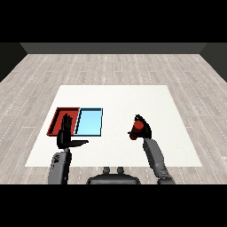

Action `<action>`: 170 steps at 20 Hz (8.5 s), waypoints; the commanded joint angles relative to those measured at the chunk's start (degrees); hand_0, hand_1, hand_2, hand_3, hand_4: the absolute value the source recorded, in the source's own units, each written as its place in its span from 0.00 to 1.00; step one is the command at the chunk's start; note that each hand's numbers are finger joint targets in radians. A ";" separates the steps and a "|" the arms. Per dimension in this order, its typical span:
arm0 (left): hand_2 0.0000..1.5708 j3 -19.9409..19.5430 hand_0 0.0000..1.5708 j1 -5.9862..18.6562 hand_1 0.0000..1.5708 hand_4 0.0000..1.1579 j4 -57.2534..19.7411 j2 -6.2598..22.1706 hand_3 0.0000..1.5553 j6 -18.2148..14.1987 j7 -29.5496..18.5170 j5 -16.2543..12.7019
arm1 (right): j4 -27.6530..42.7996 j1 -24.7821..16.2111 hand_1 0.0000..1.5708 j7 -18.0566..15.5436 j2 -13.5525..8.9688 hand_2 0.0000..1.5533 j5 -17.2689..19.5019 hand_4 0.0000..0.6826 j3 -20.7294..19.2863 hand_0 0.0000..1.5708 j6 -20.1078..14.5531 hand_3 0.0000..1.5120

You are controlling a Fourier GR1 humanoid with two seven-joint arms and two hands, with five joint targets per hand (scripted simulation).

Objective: Pick the red can and put it in the red box

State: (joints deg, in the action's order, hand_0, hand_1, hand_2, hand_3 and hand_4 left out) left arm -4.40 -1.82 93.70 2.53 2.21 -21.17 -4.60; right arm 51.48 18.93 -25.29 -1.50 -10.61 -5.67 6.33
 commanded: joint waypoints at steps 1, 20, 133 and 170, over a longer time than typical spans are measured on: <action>0.00 0.48 0.00 -3.72 0.00 0.00 5.72 0.55 0.00 1.08 2.52 -1.00 | 2.02 -2.12 0.94 0.02 0.10 0.94 2.15 0.96 1.11 0.94 -3.43 0.95; 0.00 2.56 0.00 0.50 0.00 0.00 -1.64 -0.12 0.00 0.13 0.88 1.85 | 17.99 -4.74 0.91 4.68 -1.79 0.93 5.40 0.96 4.51 0.91 -5.52 0.93; 0.99 30.36 1.00 22.16 1.00 0.96 -19.10 0.35 0.94 -30.99 9.16 -4.76 | 50.11 5.10 0.00 15.53 -6.57 0.00 -0.16 0.00 20.92 0.00 -29.11 0.00; 1.00 2.77 1.00 34.07 1.00 0.93 -62.32 23.63 0.96 -23.32 7.98 5.45 | 31.14 -15.22 0.00 -4.22 -10.33 0.00 -4.68 0.00 6.43 0.00 -11.32 0.00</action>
State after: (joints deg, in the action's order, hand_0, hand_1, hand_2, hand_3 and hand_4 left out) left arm 1.61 30.36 43.18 25.82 -21.98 -7.40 0.97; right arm 83.50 3.56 -26.92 -12.31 -15.74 0.90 -5.90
